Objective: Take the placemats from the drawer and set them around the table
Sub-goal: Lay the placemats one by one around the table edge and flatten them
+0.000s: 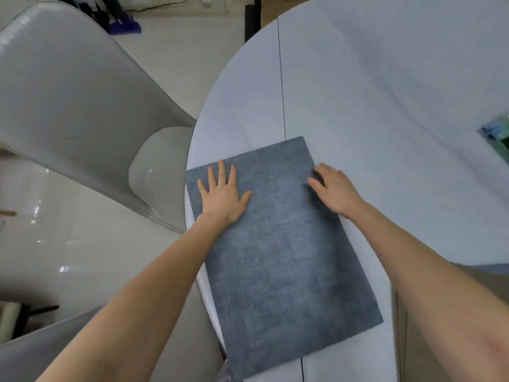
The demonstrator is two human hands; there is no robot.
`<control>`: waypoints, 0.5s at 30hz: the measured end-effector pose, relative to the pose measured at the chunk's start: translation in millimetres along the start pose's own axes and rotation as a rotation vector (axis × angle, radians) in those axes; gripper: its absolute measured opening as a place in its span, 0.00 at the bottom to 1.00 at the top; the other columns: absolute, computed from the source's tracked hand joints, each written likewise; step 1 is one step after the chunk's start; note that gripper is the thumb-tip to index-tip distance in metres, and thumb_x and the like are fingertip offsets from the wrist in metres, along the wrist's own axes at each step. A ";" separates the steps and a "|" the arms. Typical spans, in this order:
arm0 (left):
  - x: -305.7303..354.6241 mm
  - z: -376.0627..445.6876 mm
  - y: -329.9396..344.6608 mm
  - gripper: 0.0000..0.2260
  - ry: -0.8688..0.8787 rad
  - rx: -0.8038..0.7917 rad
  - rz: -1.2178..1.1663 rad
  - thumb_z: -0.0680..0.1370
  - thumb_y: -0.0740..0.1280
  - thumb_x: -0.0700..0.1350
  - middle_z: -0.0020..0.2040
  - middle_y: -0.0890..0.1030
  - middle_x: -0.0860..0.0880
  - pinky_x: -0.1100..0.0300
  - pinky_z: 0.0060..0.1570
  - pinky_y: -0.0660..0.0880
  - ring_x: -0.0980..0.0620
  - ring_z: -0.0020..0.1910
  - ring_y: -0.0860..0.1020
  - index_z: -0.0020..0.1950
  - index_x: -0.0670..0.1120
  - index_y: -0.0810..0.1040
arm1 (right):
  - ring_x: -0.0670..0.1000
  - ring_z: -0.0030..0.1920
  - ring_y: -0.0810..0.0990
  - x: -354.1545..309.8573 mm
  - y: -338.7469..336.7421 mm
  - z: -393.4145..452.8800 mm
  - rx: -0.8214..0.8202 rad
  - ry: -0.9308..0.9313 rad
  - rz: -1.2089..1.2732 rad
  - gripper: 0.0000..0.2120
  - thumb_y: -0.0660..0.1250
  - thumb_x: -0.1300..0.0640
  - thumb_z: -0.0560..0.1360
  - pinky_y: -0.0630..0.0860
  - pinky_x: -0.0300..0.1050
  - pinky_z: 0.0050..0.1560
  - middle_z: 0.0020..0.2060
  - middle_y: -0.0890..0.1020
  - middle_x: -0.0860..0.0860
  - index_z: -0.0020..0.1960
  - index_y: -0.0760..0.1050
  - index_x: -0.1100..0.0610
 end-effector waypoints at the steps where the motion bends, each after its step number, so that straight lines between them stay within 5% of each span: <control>1: 13.2 -5.7 -5.7 0.31 0.007 0.002 -0.019 0.81 0.52 0.60 0.79 0.48 0.43 0.39 0.74 0.44 0.41 0.78 0.45 0.79 0.46 0.51 | 0.58 0.68 0.69 8.0 -8.6 -20.3 0.041 0.018 0.046 0.20 0.56 0.51 0.81 0.61 0.49 0.68 0.67 0.72 0.58 0.68 0.69 0.62; 6: 137.6 -70.4 2.8 0.20 0.357 0.000 -0.134 0.81 0.58 0.53 0.67 0.73 0.42 0.50 0.66 0.67 0.42 0.66 0.71 0.69 0.43 0.69 | 0.56 0.62 0.75 80.8 -34.1 -147.3 0.130 0.121 0.105 0.15 0.59 0.56 0.80 0.67 0.43 0.60 0.61 0.78 0.56 0.62 0.75 0.61; 12: 270.6 -160.1 78.9 0.24 0.446 -0.268 -0.380 0.81 0.61 0.49 0.72 0.68 0.44 0.55 0.66 0.65 0.45 0.70 0.68 0.75 0.43 0.62 | 0.55 0.67 0.71 200.2 -36.5 -265.7 0.116 0.289 0.017 0.19 0.61 0.56 0.78 0.65 0.45 0.66 0.67 0.73 0.56 0.68 0.69 0.59; 15: 296.1 -186.3 109.8 0.24 0.355 -0.210 -0.479 0.78 0.64 0.45 0.69 0.70 0.41 0.56 0.65 0.67 0.44 0.68 0.68 0.73 0.42 0.64 | 0.55 0.74 0.61 243.1 -26.1 -305.5 -0.003 0.325 -0.007 0.26 0.62 0.55 0.78 0.56 0.44 0.73 0.74 0.62 0.57 0.74 0.60 0.58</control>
Point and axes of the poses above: each hand's wrist, its own z-axis towards the middle knuckle, its own y-axis out of the palm, x = y × z, the point moved 3 cm from there along z, towards the middle knuckle
